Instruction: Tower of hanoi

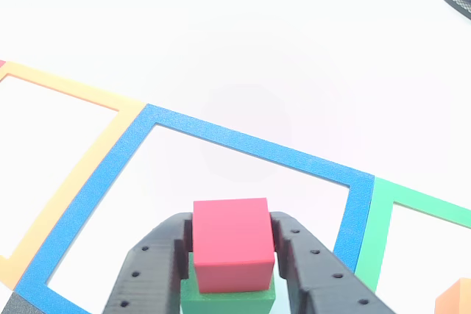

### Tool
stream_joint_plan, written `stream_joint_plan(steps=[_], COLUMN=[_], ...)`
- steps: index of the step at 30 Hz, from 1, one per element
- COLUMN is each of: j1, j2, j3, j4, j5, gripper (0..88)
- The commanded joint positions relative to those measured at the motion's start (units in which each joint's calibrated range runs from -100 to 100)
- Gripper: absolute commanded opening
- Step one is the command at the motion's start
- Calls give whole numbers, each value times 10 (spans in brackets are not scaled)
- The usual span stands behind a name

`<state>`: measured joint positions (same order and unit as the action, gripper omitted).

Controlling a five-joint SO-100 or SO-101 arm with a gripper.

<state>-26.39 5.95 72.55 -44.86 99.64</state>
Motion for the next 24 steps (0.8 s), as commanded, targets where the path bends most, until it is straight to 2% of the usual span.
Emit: stream_joint_plan(steps=[1,6,10,17,24], j1=[-3,-6,-6,8,70], j2=[-8,-42,-110,-272,-454], j3=[-11,-13,-29,-64,-122], j4=[-7,14,87,292,606], j5=[4,4,4,4,4], gripper=[18,14,12,12,12])
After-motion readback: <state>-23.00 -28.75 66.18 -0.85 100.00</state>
